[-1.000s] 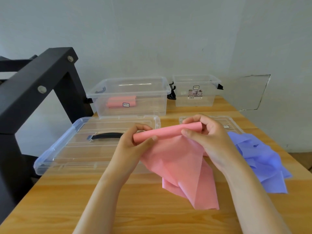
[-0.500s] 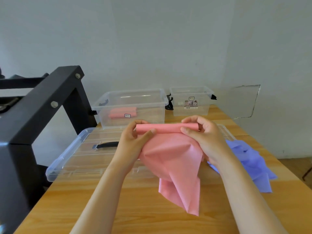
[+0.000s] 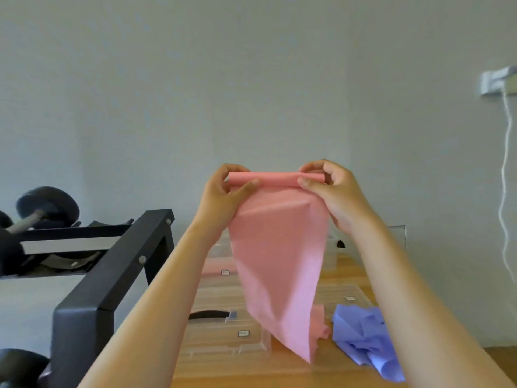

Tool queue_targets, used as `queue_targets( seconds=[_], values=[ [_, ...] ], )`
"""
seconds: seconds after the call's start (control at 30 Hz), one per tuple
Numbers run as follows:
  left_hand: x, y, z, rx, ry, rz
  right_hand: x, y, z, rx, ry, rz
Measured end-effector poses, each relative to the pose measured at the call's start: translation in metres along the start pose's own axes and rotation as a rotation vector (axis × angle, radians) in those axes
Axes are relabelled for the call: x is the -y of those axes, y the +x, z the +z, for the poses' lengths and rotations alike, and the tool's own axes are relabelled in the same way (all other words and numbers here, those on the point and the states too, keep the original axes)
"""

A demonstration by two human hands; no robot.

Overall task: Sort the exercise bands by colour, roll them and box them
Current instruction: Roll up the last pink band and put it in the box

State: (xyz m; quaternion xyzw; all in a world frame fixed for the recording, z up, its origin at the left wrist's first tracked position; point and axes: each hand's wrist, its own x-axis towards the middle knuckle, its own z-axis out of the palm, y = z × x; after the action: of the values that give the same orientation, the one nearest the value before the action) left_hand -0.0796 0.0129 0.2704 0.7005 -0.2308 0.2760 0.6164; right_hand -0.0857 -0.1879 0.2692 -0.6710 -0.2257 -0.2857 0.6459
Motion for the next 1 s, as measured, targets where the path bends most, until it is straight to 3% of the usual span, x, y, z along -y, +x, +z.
queue_targets(
  seconds=[0.17, 0.3, 0.63, 1.0],
  values=[
    [-0.061, 0.008, -0.012, 0.038, -0.221, 0.098, 0.066, 0.012, -0.003, 0.023, 0.09, -0.153],
    [-0.057, 0.009, -0.012, -0.003, -0.125, 0.095, 0.065, 0.017, 0.0, 0.02, -0.012, -0.15],
    [0.031, 0.006, -0.009, 0.088, -0.017, -0.029, -0.023, 0.012, 0.007, 0.043, -0.009, 0.034],
    [0.158, -0.016, 0.013, 0.092, -0.056, -0.234, -0.151, -0.012, 0.011, 0.012, 0.099, 0.304]
  ],
)
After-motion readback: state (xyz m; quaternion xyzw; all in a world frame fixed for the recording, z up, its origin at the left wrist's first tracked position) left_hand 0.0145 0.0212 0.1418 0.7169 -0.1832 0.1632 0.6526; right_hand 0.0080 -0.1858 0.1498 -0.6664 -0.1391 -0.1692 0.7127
